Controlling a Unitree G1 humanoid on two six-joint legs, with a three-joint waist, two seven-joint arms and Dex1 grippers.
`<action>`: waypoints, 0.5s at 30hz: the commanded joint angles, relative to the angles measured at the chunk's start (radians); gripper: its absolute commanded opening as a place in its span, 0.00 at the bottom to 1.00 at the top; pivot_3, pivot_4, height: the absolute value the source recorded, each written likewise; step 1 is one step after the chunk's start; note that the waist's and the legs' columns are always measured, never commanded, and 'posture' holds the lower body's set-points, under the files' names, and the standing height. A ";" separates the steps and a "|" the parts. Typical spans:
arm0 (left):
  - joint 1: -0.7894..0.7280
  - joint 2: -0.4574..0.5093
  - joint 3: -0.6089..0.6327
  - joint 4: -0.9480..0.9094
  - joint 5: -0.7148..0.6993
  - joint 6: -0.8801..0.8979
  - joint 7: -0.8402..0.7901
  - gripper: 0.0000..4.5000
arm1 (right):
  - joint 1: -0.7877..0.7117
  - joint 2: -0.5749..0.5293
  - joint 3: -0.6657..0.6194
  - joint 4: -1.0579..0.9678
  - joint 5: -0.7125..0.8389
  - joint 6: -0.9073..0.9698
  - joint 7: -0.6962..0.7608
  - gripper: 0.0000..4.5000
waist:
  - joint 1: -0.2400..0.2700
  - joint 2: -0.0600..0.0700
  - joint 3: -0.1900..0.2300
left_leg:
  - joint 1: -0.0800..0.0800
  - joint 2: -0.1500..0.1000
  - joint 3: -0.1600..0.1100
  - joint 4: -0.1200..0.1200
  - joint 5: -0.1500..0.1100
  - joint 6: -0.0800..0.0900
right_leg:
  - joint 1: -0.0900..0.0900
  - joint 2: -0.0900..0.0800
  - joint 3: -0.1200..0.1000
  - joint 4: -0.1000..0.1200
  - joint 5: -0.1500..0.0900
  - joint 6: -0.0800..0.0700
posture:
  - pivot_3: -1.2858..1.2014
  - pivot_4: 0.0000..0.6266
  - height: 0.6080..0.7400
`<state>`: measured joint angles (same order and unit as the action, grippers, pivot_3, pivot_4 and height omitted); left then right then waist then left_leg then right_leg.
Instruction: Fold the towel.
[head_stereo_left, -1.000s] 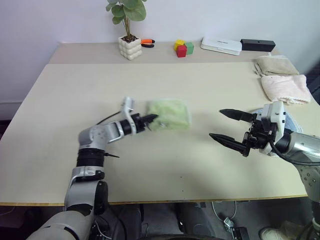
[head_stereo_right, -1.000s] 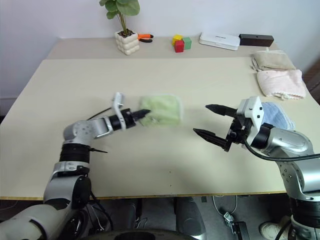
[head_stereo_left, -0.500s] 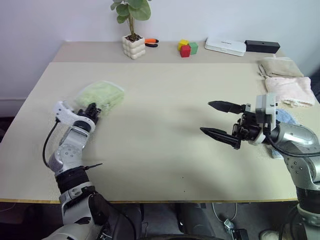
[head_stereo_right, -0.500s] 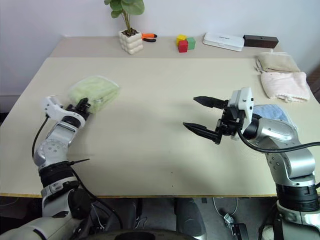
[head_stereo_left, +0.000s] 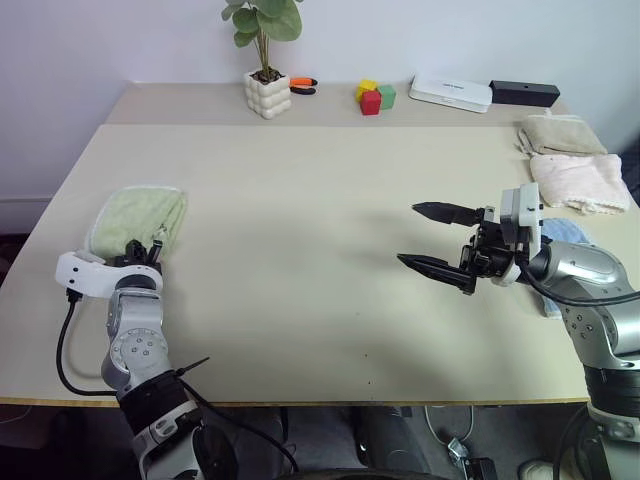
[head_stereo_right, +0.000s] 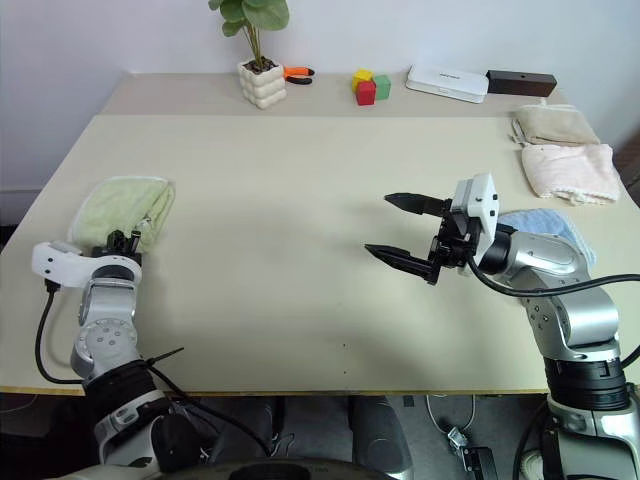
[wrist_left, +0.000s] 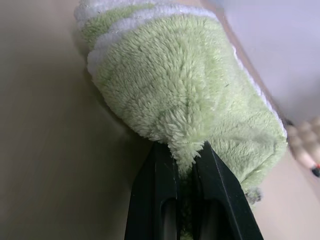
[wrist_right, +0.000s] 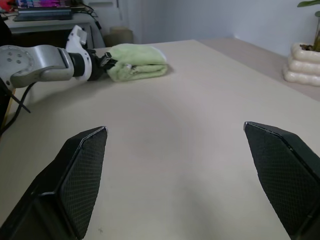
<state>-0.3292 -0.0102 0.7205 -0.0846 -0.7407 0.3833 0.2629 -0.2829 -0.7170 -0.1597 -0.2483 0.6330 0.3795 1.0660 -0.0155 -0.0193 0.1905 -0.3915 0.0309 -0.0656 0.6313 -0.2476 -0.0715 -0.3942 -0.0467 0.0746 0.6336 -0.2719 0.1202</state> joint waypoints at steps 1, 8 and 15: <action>0.017 0.007 -0.029 -0.040 -0.010 -0.009 0.009 0.01 | -0.007 0.005 -0.010 -0.012 0.000 -0.021 0.000 1.00 | 0.001 0.000 0.000 | 0.000 0.000 0.000 0.000 0.000 0.000 | 0.000 0.000 0.000 0.000 0.000 0.000 | 0.52 0.24 1.00; 0.026 0.010 -0.082 -0.053 -0.083 0.024 -0.032 0.57 | -0.007 0.003 -0.010 -0.004 -0.005 -0.020 0.002 1.00 | 0.003 0.000 0.000 | 0.000 0.000 0.000 0.000 0.000 0.000 | 0.001 0.000 0.000 -0.001 0.000 0.000 | 0.52 0.24 1.00; 0.151 0.060 -0.179 -0.212 -0.200 0.202 -0.067 1.00 | -0.013 0.007 -0.010 0.014 -0.014 -0.028 0.006 1.00 | 0.001 0.000 0.000 | 0.000 0.000 0.000 0.000 0.000 0.000 | 0.000 0.000 0.000 0.000 0.000 0.000 | 0.52 0.24 1.00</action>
<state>-0.1897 0.0294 0.5648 -0.2375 -0.8948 0.5400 0.2133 -0.2829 -0.7148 -0.1597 -0.2285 0.6114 0.3717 1.0673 -0.0149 -0.0193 0.1904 -0.3915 0.0309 -0.0656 0.6313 -0.2477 -0.0715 -0.3938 -0.0468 0.0747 0.6332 -0.2720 0.1201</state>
